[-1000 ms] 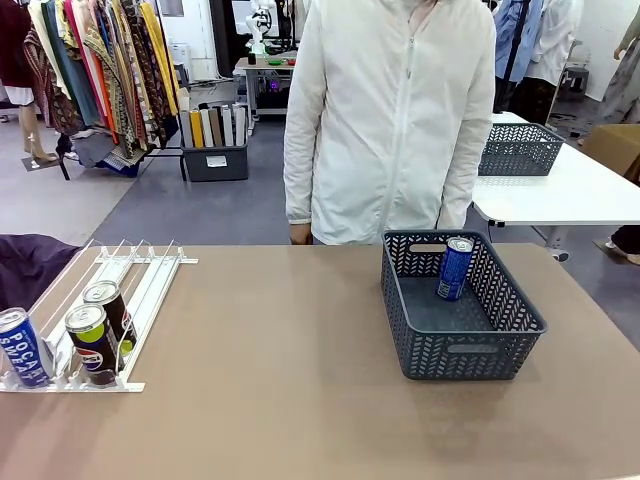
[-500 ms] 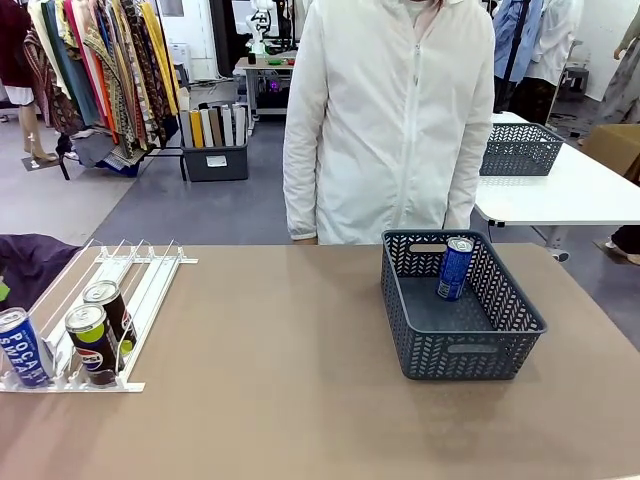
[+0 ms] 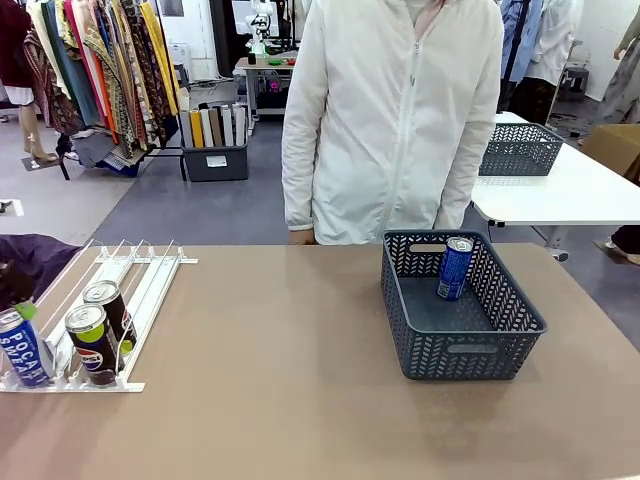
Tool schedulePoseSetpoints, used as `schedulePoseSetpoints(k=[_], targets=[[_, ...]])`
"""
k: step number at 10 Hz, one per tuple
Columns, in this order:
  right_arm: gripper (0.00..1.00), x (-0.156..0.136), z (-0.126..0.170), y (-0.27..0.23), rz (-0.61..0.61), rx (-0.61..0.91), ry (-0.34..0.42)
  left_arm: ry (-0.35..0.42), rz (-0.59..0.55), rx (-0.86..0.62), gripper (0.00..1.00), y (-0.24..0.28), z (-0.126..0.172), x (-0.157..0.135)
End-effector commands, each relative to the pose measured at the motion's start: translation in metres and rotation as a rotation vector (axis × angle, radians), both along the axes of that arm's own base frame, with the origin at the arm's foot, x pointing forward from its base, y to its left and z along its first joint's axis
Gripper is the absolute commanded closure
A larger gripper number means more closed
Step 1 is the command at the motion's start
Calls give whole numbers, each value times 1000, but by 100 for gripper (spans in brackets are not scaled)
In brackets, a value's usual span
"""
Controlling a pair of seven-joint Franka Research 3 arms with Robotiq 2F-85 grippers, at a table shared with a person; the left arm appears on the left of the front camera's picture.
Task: Retrieve and store the cans from the dispenser.
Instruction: Pick up the last remaining can from one row of the Automatic Can Dispenser and place it in the middle of the table.
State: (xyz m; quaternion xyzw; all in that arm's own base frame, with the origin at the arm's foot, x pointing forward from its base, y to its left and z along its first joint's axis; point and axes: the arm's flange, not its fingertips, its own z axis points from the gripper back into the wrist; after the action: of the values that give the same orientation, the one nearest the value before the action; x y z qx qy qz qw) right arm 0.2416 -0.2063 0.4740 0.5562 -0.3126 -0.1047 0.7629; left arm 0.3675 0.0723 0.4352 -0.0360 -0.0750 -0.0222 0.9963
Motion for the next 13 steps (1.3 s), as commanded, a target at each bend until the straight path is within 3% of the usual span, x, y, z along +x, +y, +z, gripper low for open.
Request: schedulePoseSetpoints(k=[1, 4, 8, 10, 13], targets=[[0, 4, 3, 0, -4, 9, -38, 53, -18, -25, 0, -5, -32, -27], [0, 4, 3, 0, -4, 9, -38, 99, -44, -24, 0, -13, -48, -29], [0, 4, 3, 0, -4, 9, -38, 88, -42, -1, 0, -18, -54, -26], [0, 4, 3, 0, -4, 9, -38, 66, -56, 0, 100, -19, -54, -26], [0, 4, 3, 0, -4, 9, -38, 66, -55, -4, 100, -22, -57, -25]])
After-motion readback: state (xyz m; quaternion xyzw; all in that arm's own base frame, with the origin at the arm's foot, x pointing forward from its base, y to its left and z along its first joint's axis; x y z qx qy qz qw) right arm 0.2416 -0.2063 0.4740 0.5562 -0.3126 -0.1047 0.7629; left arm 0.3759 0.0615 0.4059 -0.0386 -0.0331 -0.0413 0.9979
